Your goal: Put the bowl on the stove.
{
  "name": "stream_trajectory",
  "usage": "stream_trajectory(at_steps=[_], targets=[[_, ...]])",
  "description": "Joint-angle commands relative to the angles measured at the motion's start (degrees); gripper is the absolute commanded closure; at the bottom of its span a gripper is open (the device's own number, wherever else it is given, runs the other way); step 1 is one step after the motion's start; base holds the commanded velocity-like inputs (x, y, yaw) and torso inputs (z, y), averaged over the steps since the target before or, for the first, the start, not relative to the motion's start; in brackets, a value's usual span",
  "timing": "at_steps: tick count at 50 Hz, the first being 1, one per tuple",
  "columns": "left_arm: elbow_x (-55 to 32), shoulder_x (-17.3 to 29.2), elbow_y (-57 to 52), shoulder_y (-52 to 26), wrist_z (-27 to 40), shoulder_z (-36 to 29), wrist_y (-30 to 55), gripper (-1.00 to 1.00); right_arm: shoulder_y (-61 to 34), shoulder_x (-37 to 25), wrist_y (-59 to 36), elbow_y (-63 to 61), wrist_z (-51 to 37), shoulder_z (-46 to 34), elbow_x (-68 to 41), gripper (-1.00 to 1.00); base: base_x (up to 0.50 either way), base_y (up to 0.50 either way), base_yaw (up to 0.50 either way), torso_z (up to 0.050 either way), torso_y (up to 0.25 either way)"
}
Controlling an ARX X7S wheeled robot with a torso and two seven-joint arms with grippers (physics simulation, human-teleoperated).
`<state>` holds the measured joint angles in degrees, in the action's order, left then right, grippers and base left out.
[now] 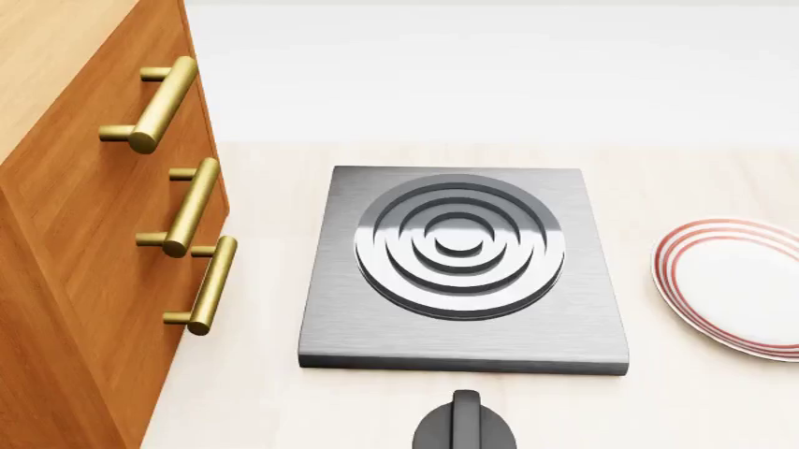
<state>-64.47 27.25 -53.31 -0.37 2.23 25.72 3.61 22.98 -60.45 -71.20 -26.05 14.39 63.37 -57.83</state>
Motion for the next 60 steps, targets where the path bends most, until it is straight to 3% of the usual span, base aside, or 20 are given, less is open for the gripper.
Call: stream_trajectory(at_steps=[1, 27, 45, 60], targets=[[1.9, -1.0, 0.7, 0.1, -1.5, 1.0, -0.3, -1.00, -1.2, 2.4, 4.3, 1.2, -0.9, -6.1, 2.9, -1.00, 0.00, 0.00, 0.00, 0.000, 0.000], [2.0, -0.8, 0.5, 0.3, -1.4, 0.4, -0.8, -1.00, -2.7, 4.6, 13.0, 7.7, -5.1, -17.5, 11.9, -1.00, 0.00, 0.00, 0.00, 0.000, 0.000], [2.1, -0.6, 0.8, 0.3, -1.4, 0.0, -1.0, -1.00, -10.4, 6.0, 17.7, 12.9, -7.7, -32.1, 14.8, -1.00, 0.00, 0.00, 0.00, 0.000, 0.000], [2.2, -0.6, 1.0, 0.5, -1.5, -0.3, -1.2, -1.00, -12.6, 6.6, 16.9, 14.8, -8.6, -35.3, 14.8, -1.00, 0.00, 0.00, 0.00, 0.000, 0.000]])
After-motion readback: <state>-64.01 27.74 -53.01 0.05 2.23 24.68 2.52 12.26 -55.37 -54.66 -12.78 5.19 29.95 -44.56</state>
